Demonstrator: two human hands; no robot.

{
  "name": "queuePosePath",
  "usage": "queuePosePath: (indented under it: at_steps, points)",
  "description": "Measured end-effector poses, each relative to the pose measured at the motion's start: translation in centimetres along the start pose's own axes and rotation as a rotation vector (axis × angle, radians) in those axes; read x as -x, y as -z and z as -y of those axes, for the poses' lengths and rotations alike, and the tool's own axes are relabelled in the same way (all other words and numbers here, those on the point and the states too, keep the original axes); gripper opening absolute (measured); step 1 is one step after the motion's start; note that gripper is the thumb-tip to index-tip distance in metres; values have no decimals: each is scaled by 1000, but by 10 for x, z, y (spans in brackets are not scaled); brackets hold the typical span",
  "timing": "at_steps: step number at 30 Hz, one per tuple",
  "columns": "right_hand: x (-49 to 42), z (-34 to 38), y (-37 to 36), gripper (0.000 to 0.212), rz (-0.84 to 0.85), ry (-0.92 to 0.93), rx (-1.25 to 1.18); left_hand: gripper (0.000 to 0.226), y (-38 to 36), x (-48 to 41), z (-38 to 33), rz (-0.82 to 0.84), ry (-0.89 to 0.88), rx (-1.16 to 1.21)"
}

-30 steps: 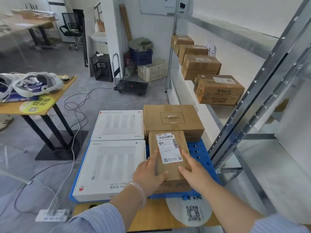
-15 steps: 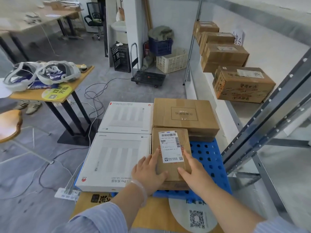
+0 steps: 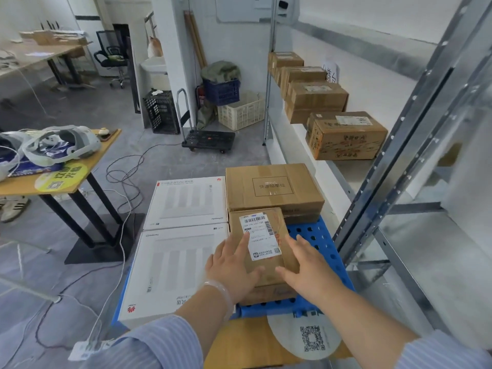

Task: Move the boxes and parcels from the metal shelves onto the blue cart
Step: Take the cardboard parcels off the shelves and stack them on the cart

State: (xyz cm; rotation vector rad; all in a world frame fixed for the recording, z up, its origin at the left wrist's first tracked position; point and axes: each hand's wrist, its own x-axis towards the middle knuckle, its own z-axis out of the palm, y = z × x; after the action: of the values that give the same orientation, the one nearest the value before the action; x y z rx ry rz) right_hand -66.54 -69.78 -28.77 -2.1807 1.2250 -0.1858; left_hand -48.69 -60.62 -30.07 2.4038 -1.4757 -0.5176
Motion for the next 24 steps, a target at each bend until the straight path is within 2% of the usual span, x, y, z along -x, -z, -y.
queuePosePath:
  at_steps: [8, 17, 20, 24]
  points:
    - [59, -2, 2, 92, -200, -80, 133, 81, 12, 6, -32, -21, -228, -120]
    - [182, -26, -4, 93, -407, -387, 272, 85, -13, 59, -106, 37, -714, -244]
    - [228, -33, 2, 91, -489, -467, 324, 86, -25, 89, -137, 81, -815, -222]
    - [284, -42, 11, 94, -582, -543, 333, 87, -41, 132, -174, 56, -929, -155]
